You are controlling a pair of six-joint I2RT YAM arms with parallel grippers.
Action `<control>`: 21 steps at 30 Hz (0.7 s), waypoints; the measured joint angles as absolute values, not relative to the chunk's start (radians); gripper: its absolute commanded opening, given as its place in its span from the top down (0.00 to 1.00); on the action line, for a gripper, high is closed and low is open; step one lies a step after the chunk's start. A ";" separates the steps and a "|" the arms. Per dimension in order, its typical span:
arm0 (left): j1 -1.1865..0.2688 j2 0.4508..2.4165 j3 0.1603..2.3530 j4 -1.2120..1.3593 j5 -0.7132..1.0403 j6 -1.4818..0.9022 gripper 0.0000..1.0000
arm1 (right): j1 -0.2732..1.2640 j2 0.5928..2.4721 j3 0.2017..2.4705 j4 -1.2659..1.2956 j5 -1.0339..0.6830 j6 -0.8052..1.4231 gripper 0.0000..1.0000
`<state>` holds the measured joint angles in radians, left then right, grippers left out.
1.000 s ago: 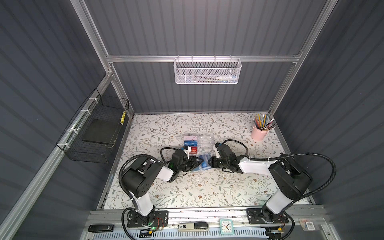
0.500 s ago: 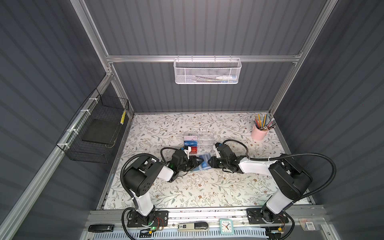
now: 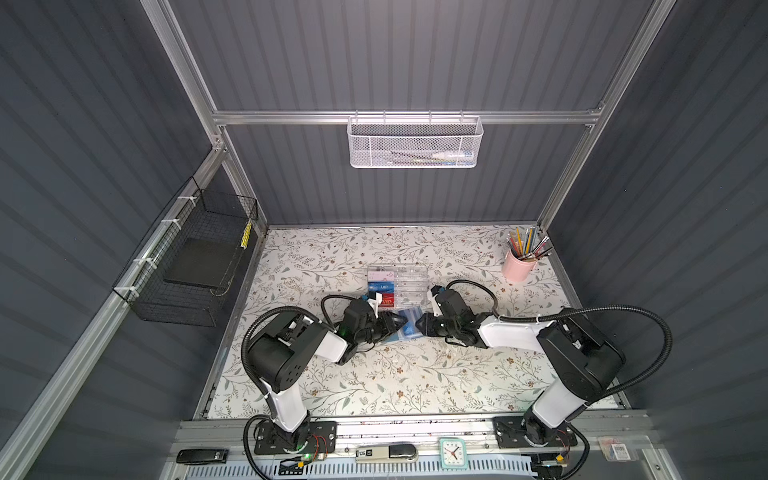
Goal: Take the credit cards out of the card holder
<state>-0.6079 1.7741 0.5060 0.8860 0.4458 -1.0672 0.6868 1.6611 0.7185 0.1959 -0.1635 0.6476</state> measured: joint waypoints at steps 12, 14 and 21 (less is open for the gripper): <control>-0.615 1.774 0.512 0.902 0.438 -1.071 0.61 | 0.686 1.644 0.690 0.218 -0.165 0.661 0.71; -0.615 1.774 0.515 0.902 0.437 -1.074 0.61 | 0.686 1.643 0.690 0.217 -0.165 0.665 0.71; -0.620 1.777 0.521 0.903 0.421 -1.082 0.61 | 0.682 1.644 0.690 0.218 -0.176 0.673 0.71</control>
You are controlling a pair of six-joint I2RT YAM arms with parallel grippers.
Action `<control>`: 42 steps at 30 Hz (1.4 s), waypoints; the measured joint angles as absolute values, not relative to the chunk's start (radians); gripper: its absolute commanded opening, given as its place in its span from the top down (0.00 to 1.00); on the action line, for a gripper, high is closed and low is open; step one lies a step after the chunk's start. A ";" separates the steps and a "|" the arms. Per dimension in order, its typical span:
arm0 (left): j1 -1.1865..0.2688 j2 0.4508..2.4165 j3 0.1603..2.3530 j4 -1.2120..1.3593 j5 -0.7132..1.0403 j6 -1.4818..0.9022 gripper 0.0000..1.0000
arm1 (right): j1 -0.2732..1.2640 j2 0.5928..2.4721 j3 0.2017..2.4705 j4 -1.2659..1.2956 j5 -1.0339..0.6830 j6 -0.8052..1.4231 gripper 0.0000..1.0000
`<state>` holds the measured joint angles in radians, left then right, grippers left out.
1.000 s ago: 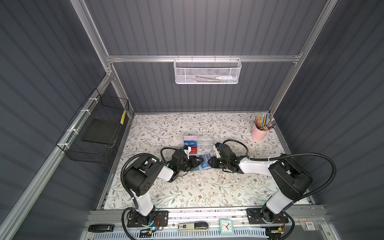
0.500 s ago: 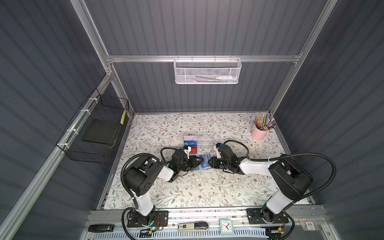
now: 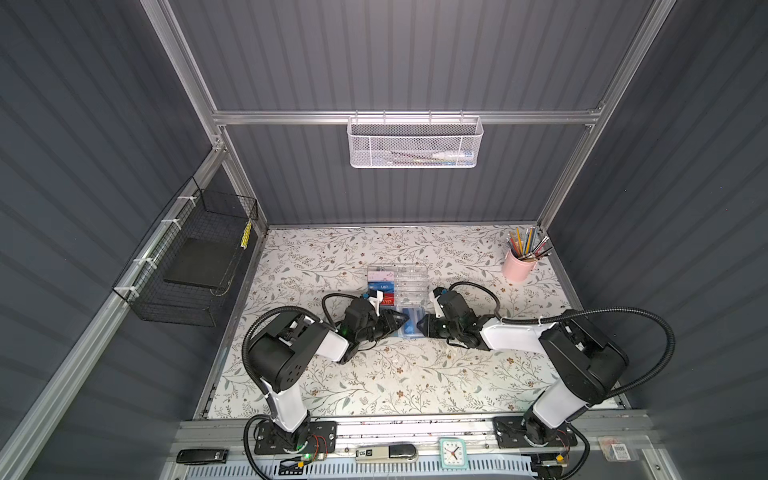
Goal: Take the credit cards out of the card holder
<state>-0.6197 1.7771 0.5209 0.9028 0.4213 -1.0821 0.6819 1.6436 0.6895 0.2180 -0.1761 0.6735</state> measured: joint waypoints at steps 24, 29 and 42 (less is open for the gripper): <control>-0.636 1.785 0.536 0.947 0.423 -1.085 0.61 | 0.645 1.594 0.662 0.167 -0.236 0.669 0.69; -0.636 1.797 0.536 0.948 0.423 -1.085 0.61 | 0.635 1.594 0.662 0.163 -0.244 0.667 0.69; -0.636 1.811 0.536 0.950 0.423 -1.085 0.61 | 0.624 1.595 0.661 0.168 -0.252 0.662 0.74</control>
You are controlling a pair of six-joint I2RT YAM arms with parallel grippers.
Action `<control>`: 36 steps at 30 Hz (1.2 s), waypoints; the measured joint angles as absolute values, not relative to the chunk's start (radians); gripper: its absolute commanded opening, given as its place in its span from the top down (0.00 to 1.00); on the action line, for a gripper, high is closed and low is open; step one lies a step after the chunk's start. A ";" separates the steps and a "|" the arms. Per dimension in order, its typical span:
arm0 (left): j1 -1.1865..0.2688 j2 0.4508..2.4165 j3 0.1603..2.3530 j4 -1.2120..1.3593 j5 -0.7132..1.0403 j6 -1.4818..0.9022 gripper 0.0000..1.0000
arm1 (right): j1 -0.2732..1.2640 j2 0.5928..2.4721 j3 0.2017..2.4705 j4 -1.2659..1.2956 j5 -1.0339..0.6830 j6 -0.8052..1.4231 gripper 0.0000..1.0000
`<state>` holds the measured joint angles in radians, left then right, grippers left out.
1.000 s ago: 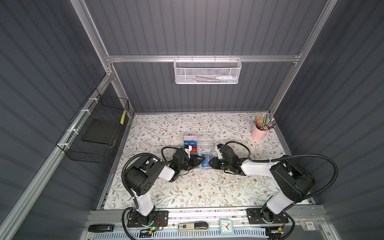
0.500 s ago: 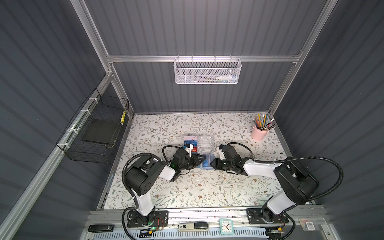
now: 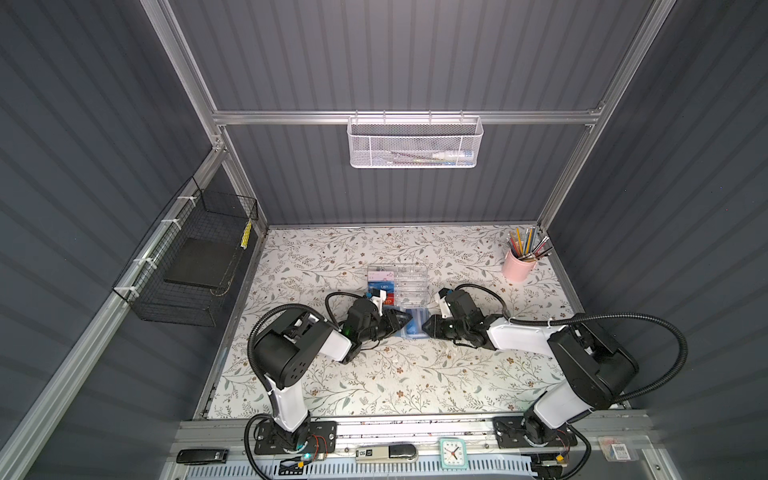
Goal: Take the credit cards out of the card holder
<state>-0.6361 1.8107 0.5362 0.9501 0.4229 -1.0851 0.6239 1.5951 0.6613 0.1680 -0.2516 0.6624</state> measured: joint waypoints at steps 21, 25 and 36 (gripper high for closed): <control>-0.636 1.794 0.536 0.901 0.416 -1.047 0.61 | 0.615 1.641 0.645 0.301 -0.285 0.682 0.87; -0.636 1.770 0.536 0.862 0.407 -1.031 0.61 | 0.615 1.643 0.636 0.324 -0.285 0.686 0.88; -0.636 1.715 0.521 0.780 0.385 -1.002 0.61 | 0.614 1.645 0.613 0.372 -0.284 0.700 0.88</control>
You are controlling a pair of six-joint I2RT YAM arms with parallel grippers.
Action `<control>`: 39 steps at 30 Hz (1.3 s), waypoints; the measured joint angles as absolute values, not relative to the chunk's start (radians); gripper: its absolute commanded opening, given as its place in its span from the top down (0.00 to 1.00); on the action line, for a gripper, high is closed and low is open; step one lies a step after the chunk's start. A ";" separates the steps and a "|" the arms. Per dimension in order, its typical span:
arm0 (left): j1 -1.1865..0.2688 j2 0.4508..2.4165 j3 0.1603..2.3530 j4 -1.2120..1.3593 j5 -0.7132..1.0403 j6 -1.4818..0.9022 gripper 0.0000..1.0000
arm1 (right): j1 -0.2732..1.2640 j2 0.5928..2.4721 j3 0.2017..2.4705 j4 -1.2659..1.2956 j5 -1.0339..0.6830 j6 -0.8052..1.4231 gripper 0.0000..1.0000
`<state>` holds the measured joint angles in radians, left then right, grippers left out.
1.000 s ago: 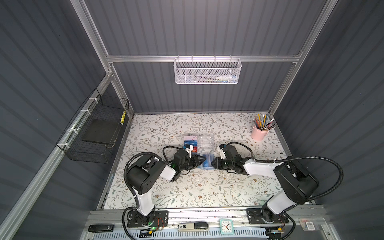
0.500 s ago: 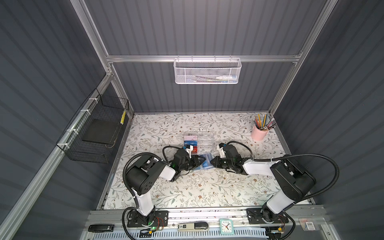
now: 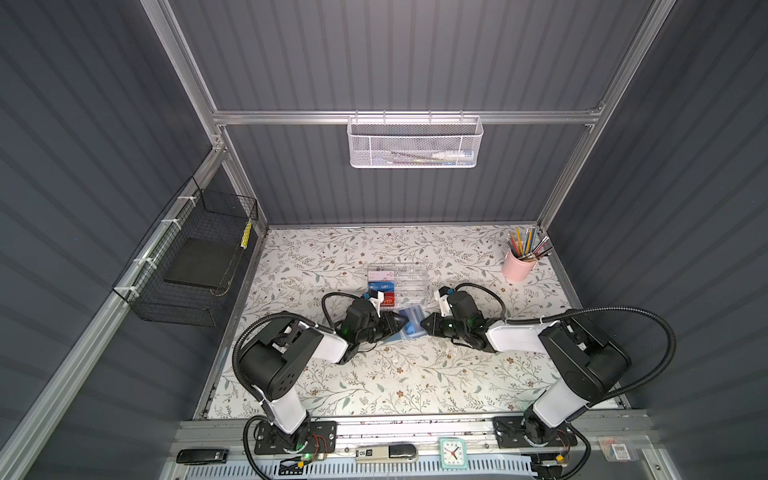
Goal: Take the credit cards out of the card holder
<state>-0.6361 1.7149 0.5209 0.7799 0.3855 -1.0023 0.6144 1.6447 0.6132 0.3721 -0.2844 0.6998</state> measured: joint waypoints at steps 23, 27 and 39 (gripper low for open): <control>-0.636 1.758 0.514 0.834 0.398 -1.018 0.61 | 0.614 1.649 0.613 0.381 -0.288 0.703 0.88; -0.636 1.750 0.493 0.853 0.406 -1.025 0.61 | 0.614 1.654 0.613 0.390 -0.289 0.706 0.88; -0.636 1.741 0.464 0.888 0.424 -1.053 0.61 | 0.614 1.658 0.614 0.398 -0.289 0.718 0.88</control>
<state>-0.6361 1.7409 0.4641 0.8883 0.4244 -1.0531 0.6140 1.6585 0.6136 0.3977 -0.2893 0.7181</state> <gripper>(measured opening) 0.393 0.118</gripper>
